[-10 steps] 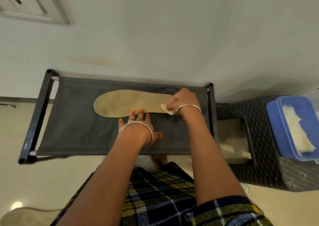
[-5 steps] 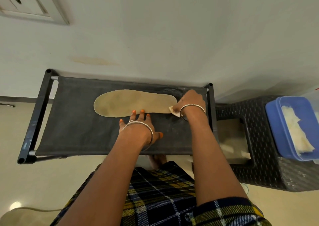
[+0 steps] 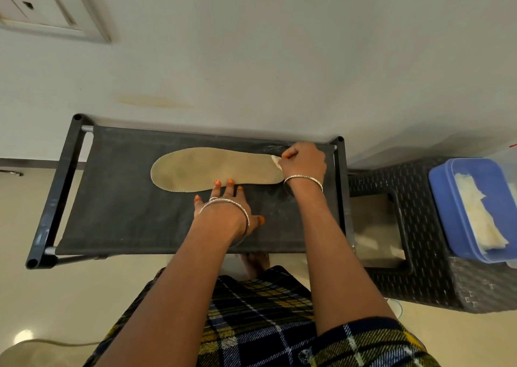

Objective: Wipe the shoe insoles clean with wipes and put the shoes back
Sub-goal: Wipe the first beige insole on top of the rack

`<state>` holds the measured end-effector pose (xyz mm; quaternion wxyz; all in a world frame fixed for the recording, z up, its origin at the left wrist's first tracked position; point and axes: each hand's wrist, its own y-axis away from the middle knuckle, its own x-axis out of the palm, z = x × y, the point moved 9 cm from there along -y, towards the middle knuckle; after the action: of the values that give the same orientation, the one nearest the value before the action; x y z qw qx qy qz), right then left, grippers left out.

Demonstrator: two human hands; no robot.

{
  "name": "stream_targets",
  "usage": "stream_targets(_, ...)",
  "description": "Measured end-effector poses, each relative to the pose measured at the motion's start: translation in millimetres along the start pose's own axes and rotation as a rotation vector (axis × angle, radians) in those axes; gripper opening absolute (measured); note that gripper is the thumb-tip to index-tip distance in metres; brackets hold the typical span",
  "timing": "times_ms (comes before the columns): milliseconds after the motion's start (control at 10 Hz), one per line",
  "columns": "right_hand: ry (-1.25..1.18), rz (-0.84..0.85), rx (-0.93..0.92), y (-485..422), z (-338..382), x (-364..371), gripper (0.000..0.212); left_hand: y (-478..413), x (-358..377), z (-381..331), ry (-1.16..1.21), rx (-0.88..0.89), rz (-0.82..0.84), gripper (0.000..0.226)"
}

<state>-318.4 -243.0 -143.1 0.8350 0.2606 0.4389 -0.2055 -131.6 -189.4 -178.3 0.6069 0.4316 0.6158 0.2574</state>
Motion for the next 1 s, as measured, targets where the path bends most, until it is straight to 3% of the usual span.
stream_targets(200,0.002,0.18,-0.092,4,16,26,0.015,-4,2,0,0.007,-0.012,0.0,0.087)
stream_targets(300,0.016,0.185,-0.131,4,18,24,0.015,-4,2,-1,0.011,-0.006,-0.007,0.087)
stream_targets(500,0.051,-0.037,-0.005,-5,-4,-3,0.009,-4,1,-1,0.028,-0.001,-0.016,0.087)
stream_targets(800,-0.065,0.237,-0.11,1,9,21,0.018,-4,1,-1,0.023,0.008,-0.001,0.087)
stream_targets(1000,-0.297,0.003,-0.034,-17,-9,-20,0.018,-3,1,-3,0.027,0.01,0.001,0.088)
